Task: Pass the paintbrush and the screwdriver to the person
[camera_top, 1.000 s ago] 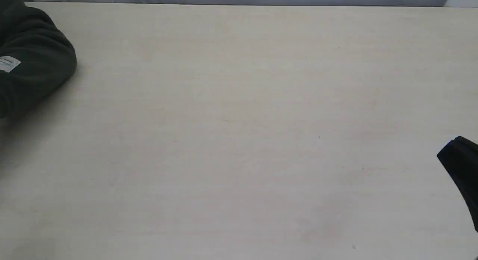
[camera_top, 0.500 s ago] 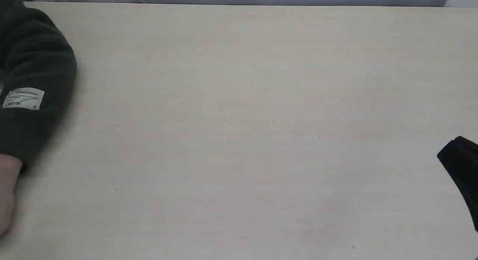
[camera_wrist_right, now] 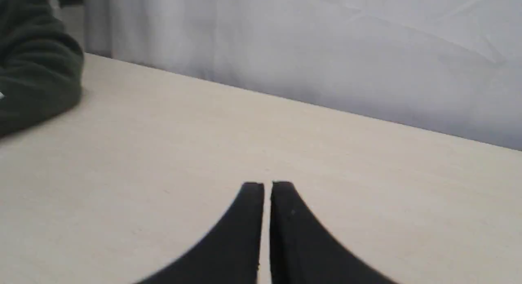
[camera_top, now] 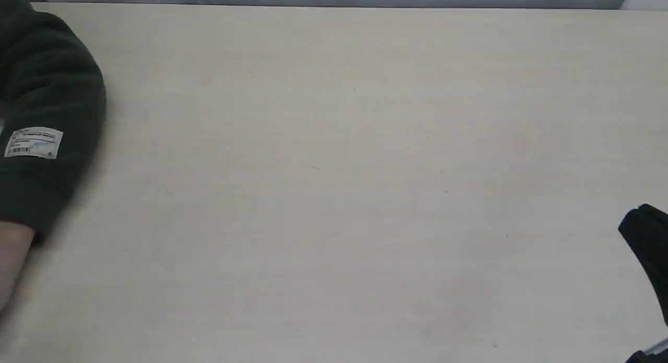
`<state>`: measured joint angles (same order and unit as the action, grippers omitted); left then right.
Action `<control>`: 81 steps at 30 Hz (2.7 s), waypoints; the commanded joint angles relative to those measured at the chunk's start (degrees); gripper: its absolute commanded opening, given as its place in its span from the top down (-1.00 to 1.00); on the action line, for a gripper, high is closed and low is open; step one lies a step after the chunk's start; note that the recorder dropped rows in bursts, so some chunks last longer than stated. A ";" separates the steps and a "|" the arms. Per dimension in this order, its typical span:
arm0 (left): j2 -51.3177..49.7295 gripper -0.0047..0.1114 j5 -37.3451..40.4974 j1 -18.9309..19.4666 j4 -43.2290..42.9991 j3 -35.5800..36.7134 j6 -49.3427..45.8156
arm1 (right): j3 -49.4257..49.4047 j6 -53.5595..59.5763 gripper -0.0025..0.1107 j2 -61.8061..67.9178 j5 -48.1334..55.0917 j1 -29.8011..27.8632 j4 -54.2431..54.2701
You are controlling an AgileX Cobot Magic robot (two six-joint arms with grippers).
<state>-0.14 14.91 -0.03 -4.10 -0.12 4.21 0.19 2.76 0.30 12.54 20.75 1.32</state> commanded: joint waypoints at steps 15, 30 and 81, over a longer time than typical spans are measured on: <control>0.14 0.92 -0.59 -0.37 0.20 0.12 0.12 | -0.19 1.08 0.88 -0.30 3.89 -21.15 -0.93; 0.14 0.92 -0.61 -0.37 0.08 0.12 0.12 | -0.19 1.08 0.88 -0.30 7.30 -21.68 -0.93; 0.14 0.92 -0.67 -0.37 0.22 0.12 0.12 | -0.19 -4.61 0.88 -0.30 7.20 -21.68 -3.77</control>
<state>-0.14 14.91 -0.03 -4.10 -0.12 4.21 0.19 -1.76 0.30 19.83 -0.51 -1.72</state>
